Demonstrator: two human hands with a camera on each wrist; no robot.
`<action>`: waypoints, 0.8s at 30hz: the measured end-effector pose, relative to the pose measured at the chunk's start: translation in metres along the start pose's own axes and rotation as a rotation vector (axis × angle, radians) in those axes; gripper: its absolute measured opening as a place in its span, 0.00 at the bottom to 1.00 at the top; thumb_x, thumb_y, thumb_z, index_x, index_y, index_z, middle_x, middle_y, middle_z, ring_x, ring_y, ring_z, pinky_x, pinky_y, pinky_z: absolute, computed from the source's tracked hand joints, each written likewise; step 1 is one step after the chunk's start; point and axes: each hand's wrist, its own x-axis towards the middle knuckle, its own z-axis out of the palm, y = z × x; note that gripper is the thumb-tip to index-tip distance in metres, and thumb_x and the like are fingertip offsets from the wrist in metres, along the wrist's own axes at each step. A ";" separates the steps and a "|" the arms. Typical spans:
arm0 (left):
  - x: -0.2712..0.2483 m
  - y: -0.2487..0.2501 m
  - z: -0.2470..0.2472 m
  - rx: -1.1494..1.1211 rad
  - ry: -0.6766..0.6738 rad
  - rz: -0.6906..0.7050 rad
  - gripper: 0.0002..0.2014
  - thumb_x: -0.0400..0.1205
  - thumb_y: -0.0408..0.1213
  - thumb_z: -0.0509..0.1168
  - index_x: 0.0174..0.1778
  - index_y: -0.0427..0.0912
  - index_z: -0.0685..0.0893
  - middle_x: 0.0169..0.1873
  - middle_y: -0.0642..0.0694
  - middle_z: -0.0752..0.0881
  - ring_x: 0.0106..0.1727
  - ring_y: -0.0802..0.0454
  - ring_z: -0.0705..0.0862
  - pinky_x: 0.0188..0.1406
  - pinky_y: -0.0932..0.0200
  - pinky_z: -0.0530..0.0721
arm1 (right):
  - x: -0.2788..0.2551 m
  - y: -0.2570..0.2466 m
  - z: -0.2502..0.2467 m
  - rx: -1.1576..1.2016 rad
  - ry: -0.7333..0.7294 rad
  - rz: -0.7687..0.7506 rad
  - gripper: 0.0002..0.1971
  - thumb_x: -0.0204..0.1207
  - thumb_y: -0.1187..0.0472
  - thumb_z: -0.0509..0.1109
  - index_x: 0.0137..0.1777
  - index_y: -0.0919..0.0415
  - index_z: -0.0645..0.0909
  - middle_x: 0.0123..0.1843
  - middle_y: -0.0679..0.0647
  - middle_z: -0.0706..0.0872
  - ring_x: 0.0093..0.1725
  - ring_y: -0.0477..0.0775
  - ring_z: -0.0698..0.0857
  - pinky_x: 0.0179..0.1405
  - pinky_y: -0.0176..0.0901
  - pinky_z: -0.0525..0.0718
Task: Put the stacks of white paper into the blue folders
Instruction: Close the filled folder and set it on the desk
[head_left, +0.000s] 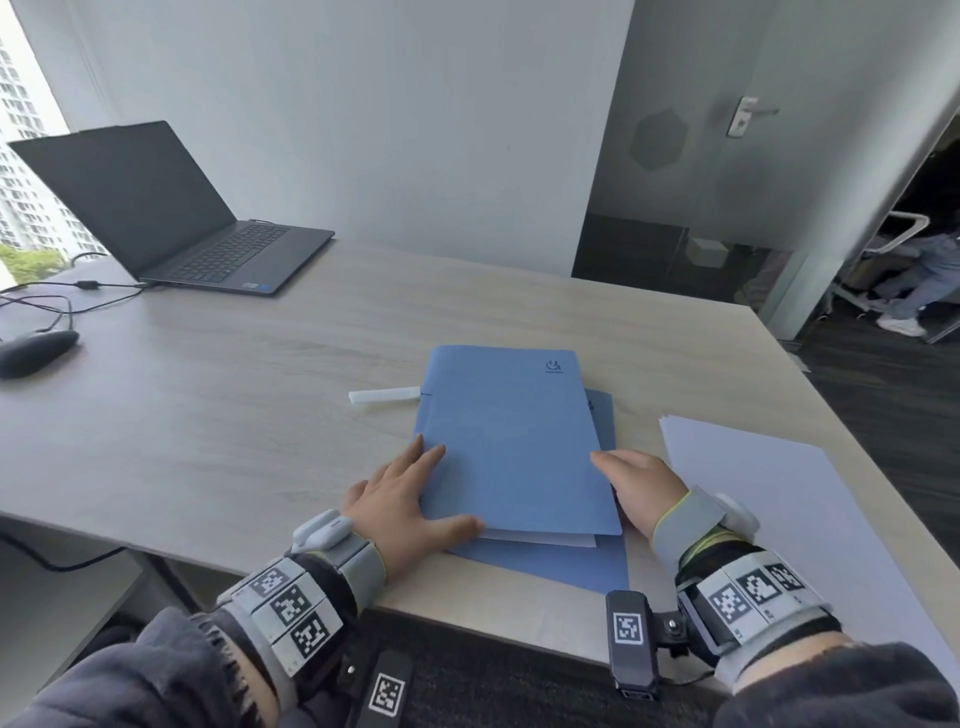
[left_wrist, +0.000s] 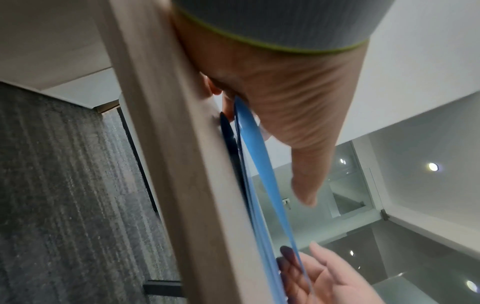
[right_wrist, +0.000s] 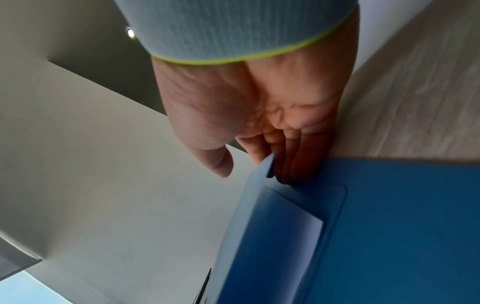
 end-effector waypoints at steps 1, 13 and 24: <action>0.001 0.001 -0.004 -0.130 0.011 -0.030 0.52 0.61 0.77 0.59 0.83 0.63 0.59 0.85 0.62 0.56 0.85 0.56 0.59 0.82 0.47 0.57 | 0.001 0.001 0.000 -0.033 0.013 -0.003 0.24 0.70 0.42 0.64 0.49 0.64 0.85 0.54 0.69 0.88 0.56 0.71 0.86 0.61 0.62 0.82; 0.038 0.001 -0.015 -0.882 0.045 -0.351 0.38 0.61 0.38 0.71 0.72 0.48 0.79 0.54 0.40 0.90 0.51 0.36 0.91 0.56 0.36 0.88 | 0.002 0.001 0.002 -0.671 -0.149 -0.081 0.20 0.65 0.47 0.61 0.53 0.53 0.83 0.52 0.53 0.87 0.45 0.56 0.86 0.38 0.41 0.82; 0.019 -0.003 -0.016 -1.174 0.007 -0.245 0.29 0.77 0.17 0.60 0.69 0.50 0.80 0.57 0.32 0.89 0.50 0.30 0.88 0.56 0.26 0.85 | -0.011 -0.002 -0.008 0.084 0.002 -0.069 0.31 0.70 0.49 0.74 0.74 0.50 0.71 0.52 0.54 0.90 0.47 0.56 0.91 0.50 0.55 0.89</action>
